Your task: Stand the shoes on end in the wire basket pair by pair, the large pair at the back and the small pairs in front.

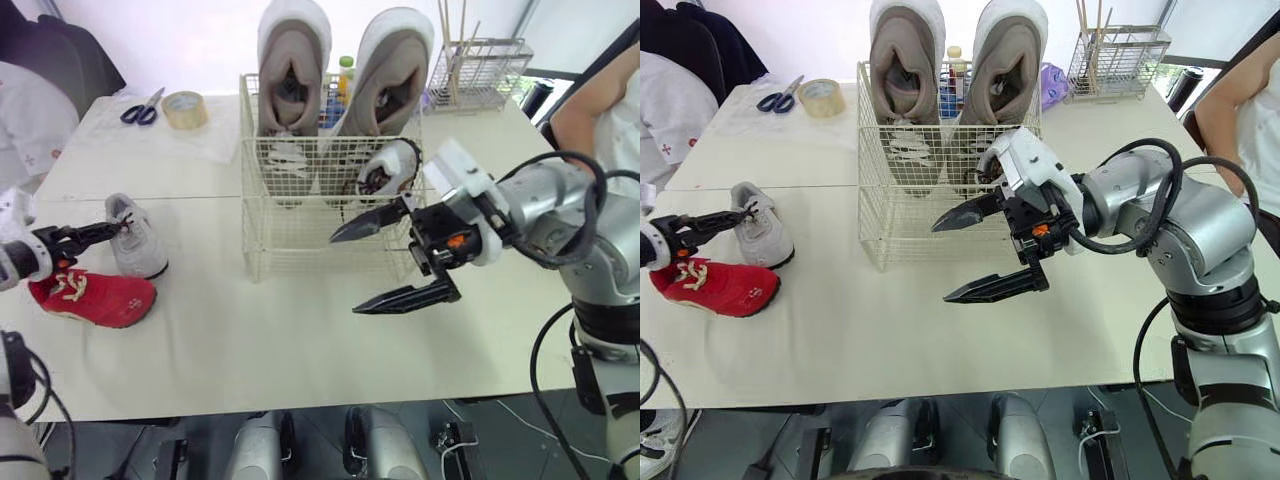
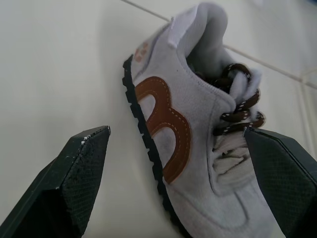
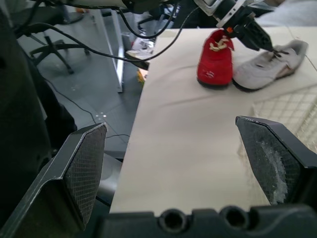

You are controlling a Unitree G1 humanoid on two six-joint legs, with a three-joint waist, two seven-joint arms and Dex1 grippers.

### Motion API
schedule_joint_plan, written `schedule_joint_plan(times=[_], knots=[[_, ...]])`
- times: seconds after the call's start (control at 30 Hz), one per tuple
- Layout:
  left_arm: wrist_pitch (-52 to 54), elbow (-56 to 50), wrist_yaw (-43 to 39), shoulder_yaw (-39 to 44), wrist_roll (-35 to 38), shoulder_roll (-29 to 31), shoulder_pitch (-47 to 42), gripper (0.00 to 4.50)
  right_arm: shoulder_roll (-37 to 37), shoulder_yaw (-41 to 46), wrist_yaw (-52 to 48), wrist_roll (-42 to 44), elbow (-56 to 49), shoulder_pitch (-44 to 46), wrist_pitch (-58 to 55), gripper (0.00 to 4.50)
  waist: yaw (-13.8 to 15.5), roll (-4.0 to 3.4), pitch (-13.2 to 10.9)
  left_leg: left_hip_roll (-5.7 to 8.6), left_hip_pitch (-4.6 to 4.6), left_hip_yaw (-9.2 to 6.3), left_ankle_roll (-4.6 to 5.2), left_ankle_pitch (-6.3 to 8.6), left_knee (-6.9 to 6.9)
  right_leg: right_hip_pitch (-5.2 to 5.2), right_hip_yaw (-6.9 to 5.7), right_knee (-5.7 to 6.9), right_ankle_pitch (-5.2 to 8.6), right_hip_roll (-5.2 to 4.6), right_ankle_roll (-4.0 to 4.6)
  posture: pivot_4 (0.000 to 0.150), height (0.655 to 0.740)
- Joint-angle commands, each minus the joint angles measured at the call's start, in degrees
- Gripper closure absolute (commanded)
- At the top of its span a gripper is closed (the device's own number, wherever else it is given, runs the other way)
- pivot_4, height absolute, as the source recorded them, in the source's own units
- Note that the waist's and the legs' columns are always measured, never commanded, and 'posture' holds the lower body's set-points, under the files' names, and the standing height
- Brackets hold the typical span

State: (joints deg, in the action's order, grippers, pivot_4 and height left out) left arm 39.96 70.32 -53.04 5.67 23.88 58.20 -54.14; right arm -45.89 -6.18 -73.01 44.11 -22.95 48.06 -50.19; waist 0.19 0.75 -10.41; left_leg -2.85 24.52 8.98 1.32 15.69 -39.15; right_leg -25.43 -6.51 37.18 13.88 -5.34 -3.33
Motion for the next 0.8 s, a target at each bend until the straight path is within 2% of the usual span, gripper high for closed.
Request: schedule_joint_plan(times=[0.03,0.2,0.27,0.37,0.47,0.53,0.67,0.73,0.8], knots=[[-3.47,2.23,2.02,0.8,-4.28,-1.12,-2.35,0.88,-1.27,2.1,1.4,0.84,-2.2,-0.29,-0.14,0.0,-0.23,0.01,0.0,0.0,0.0,0.0,0.02,0.01,0.0,0.0,0.02,0.0,0.0,-0.01,0.0,0.15,0.74],[-4.44,3.1,2.77,3.78,-5.29,-2.54,-4.14,3.33,-1.46,2.95,2.83,1.62,-2.56,-0.84,-0.7,0.0,-0.92,0.13,-0.06,0.0,0.0,-0.01,0.03,0.01,-0.03,0.0,0.02,0.03,0.0,-0.02,-0.01,0.15,0.74],[-6.87,2.81,3.99,6.28,-4.67,-2.37,-4.61,4.16,-1.49,3.01,3.32,1.55,-2.36,-0.98,-0.56,0.0,-0.93,0.26,-0.08,-0.01,0.0,-0.02,0.04,0.01,-0.03,0.0,0.02,0.03,0.0,-0.02,-0.01,0.15,0.74],[-11.94,1.29,6.98,12.14,-2.0,-0.94,-5.88,4.16,-1.69,3.2,4.05,0.85,-1.54,-1.12,0.04,0.0,-0.98,0.58,-0.1,-0.03,0.0,-0.05,0.03,0.01,-0.03,-0.01,0.02,0.04,0.0,-0.03,-0.02,0.15,0.74],[-19.4,-6.08,6.44,18.65,1.63,-0.84,-4.53,4.16,-2.0,4.37,5.25,0.86,-0.97,-1.67,-0.04,0.0,-0.96,0.84,-0.1,-0.03,0.01,-0.05,0.04,0.01,-0.03,-0.01,0.02,0.03,0.0,-0.09,-0.02,0.15,0.74],[-21.12,-20.69,7.95,23.63,4.87,-2.74,1.48,4.16,-2.35,5.62,6.03,1.2,-0.57,-2.33,-0.33,0.0,-1.0,0.89,-0.1,-0.01,0.01,-0.05,0.04,0.01,-0.03,0.0,0.01,0.01,0.0,-0.17,-0.02,0.15,0.74],[-9.32,-65.0,21.79,30.74,14.25,-11.38,17.15,4.16,-3.47,7.43,6.93,0.9,2.54,-2.1,-0.49,0.0,-0.95,0.88,-0.1,0.04,-0.02,-0.02,0.13,0.06,-0.09,0.07,0.11,0.01,-0.01,-0.35,-0.03,0.15,0.74],[-5.72,-82.35,29.81,31.16,19.43,-16.58,21.04,4.16,-4.07,7.0,6.37,-0.3,4.76,-1.2,0.37,0.0,-0.72,0.89,-0.1,0.05,-0.05,-0.07,0.14,0.07,-0.12,0.16,0.1,-0.03,-0.05,-0.34,-0.1,0.15,0.74],[-3.92,-97.43,38.26,27.61,21.54,-22.06,23.36,4.16,-4.68,5.72,4.69,-2.32,7.91,0.54,1.99,0.0,-0.62,0.9,-0.1,0.06,-0.07,-0.14,0.14,0.07,-0.14,0.24,0.1,-0.03,-0.07,-0.33,-0.13,0.15,0.74]])
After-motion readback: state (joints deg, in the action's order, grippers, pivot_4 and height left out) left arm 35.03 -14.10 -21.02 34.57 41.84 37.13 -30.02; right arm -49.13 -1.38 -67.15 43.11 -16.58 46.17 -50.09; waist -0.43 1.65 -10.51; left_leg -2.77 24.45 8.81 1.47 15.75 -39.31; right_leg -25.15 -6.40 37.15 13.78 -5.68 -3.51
